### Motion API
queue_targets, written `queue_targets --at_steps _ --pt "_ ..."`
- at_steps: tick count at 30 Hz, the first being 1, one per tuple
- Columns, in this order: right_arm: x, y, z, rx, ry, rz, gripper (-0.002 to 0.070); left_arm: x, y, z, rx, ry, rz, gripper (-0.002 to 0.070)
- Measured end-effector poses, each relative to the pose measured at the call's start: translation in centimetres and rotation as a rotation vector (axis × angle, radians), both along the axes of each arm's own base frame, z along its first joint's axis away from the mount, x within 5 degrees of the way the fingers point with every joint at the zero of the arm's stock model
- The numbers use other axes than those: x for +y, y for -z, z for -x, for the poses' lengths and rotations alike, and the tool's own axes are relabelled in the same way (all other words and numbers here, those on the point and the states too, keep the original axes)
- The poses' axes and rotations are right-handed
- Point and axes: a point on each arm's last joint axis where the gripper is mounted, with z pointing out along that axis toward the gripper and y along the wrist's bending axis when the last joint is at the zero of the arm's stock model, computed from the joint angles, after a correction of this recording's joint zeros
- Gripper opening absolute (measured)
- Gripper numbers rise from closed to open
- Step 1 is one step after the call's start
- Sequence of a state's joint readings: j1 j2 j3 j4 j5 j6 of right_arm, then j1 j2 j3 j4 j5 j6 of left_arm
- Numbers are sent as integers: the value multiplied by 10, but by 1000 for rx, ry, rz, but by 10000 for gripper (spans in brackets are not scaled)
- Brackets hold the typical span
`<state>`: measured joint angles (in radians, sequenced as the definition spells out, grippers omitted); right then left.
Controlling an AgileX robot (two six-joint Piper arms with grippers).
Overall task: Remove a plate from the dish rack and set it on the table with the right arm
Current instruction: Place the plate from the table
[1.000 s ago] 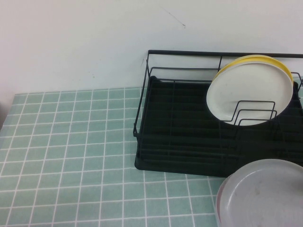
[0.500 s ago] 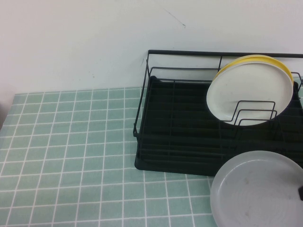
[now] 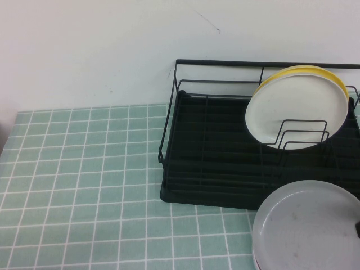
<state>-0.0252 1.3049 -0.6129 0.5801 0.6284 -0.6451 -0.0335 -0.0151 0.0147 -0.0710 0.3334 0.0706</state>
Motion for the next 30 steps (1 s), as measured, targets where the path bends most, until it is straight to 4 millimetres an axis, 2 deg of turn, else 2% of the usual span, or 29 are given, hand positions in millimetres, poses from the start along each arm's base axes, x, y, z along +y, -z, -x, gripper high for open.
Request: queue_targets --at_steps 6,8,13,16,25,30 --pt "0 0 1 6 -5 0 83 0 0 0 0 0 0 -3" --pt "0 0 1 10 -8 -1 128 0 0 0 0 0 0 -3" --pt "0 0 1 25 20 -11 298 0 0 0 0 0 0 -3" --pt "-1 1 2 41 42 2 344 0 0 0 0 -1 2 -3" --pt "-14 -4 3 145 135 128 361 0 0 0 0 -1 2 -3" --pt "-15 -18 4 173 114 138 352 0 0 0 0 -1 2 -3"
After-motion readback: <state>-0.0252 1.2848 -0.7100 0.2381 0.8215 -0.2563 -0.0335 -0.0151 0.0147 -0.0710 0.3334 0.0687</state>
